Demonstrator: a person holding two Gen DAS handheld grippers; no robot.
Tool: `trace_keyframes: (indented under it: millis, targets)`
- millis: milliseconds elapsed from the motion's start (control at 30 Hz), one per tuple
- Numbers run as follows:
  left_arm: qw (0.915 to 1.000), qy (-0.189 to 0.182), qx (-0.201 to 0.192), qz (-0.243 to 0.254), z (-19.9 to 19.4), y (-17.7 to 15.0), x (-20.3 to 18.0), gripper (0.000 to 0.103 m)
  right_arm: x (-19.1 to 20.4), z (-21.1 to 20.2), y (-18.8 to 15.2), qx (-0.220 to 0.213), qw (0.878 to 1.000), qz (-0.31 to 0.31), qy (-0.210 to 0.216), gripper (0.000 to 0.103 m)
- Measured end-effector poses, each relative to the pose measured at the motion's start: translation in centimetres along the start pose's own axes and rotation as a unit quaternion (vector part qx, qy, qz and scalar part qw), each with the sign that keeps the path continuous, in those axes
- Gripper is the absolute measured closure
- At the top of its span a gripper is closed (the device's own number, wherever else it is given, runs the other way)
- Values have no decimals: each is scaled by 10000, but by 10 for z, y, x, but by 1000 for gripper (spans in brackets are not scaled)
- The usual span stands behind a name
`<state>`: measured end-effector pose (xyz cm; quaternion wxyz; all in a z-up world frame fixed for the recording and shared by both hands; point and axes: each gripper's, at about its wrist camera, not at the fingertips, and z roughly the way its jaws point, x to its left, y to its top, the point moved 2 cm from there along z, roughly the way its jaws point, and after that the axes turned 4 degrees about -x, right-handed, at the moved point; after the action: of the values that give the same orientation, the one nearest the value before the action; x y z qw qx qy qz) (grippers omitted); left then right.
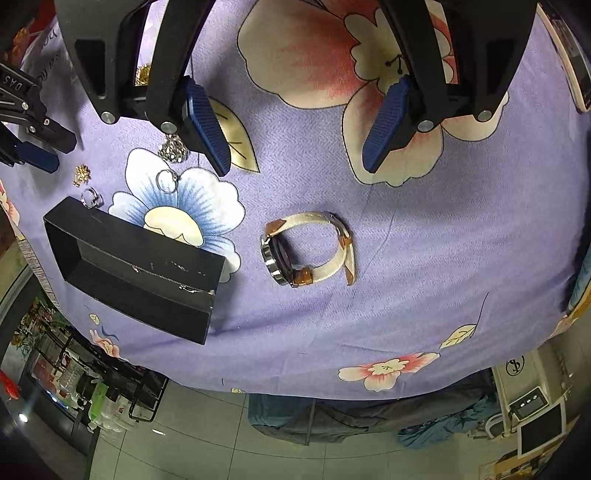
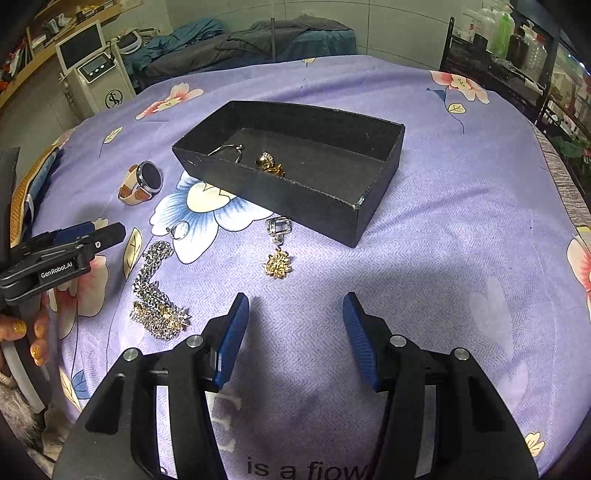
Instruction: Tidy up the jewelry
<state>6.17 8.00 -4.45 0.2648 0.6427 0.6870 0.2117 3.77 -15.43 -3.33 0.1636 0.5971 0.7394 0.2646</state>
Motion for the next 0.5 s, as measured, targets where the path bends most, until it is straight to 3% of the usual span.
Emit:
trace_keyframes:
  millis: [367, 433, 500]
  targets:
    - [9997, 167, 100, -120, 36, 22, 2, 32, 17, 22, 15, 26, 9992, -339, -191, 51]
    - [9997, 190, 101, -80, 41, 26, -1, 43, 18, 25, 18, 42, 9989, -389, -254, 56]
    - [9996, 240, 108, -86, 45, 31, -2, 47, 18, 27, 20, 29, 9989, -371, -302, 60]
